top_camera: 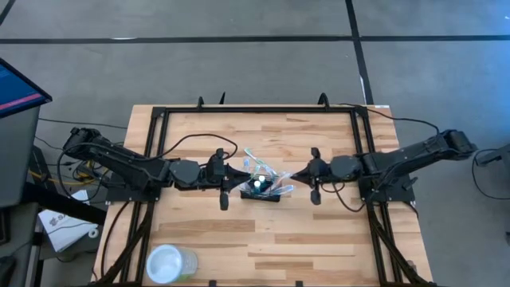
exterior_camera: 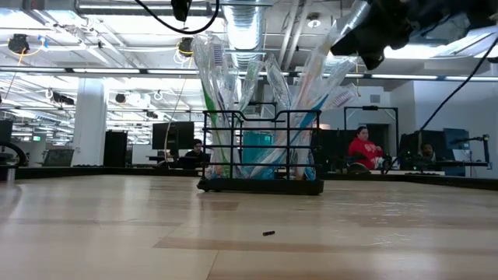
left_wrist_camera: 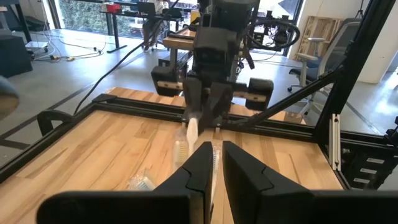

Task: Pick & Place toothbrushing station
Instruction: Put the orange toothbrush into the wire organizer

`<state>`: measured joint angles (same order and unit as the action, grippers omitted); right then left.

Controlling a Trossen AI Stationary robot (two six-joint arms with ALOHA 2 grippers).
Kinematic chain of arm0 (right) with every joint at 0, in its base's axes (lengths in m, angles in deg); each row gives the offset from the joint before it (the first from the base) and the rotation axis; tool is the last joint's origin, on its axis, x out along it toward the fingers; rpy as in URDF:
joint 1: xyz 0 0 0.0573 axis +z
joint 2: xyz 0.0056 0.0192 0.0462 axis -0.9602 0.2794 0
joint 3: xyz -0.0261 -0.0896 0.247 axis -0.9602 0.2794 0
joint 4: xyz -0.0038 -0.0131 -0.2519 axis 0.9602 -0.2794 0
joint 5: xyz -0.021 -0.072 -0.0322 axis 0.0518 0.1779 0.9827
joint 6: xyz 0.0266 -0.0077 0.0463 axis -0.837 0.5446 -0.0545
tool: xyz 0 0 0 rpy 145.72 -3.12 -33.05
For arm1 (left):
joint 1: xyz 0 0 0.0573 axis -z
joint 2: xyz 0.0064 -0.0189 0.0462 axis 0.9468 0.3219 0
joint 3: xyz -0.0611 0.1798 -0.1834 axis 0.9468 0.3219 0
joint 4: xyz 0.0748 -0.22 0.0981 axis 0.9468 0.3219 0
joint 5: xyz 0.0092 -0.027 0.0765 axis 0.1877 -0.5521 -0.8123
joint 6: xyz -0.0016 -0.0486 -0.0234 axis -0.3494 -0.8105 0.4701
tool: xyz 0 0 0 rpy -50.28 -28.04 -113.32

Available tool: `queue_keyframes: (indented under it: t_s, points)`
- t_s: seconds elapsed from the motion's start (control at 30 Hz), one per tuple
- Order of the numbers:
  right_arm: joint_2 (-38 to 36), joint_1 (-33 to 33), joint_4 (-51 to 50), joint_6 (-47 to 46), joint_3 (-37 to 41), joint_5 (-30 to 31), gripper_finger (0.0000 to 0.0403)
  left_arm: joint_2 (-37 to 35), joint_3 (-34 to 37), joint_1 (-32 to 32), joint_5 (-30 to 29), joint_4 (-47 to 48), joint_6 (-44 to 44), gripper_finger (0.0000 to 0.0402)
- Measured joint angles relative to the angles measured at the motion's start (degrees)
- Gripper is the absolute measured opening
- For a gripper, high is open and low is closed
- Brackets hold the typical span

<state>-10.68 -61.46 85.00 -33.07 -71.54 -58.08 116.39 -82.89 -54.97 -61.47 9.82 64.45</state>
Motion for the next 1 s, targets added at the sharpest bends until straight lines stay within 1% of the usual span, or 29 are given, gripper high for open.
queue_keyframes:
  t_s: [0.13,0.37,0.53,0.73,0.9,1.0]
  points:
    - [2.6,0.0,-0.1,0.0,-1.1,-2.9,0.0001,0.0,0.0,0.0,0.0,0.0,0.0,0.0030]
    - [5.7,-0.1,-2.4,0.5,-4.5,-3.0,0.0000,0.0,0.0,0.0,0.0,0.1,0.0,0.0030]
    - [8.0,-0.5,-5.2,-0.1,-6.2,-5.5,0.0000,0.0,0.0,0.0,0.0,0.0,0.0,0.0030]
    - [12.3,-1.4,-5.9,-1.4,-7.7,-7.8,0.0000,0.0,0.0,0.0,0.0,0.2,0.0,0.0030]
    - [12.5,-1.7,-7.0,-1.1,-8.7,-8.1,0.0000,0.0,0.0,0.0,0.0,0.2,0.0,0.0030]
    - [12.5,-1.7,-7.0,-1.1,-8.8,-9.4,0.0005,0.0,0.0,0.0,0.0,0.2,0.0,0.0030]
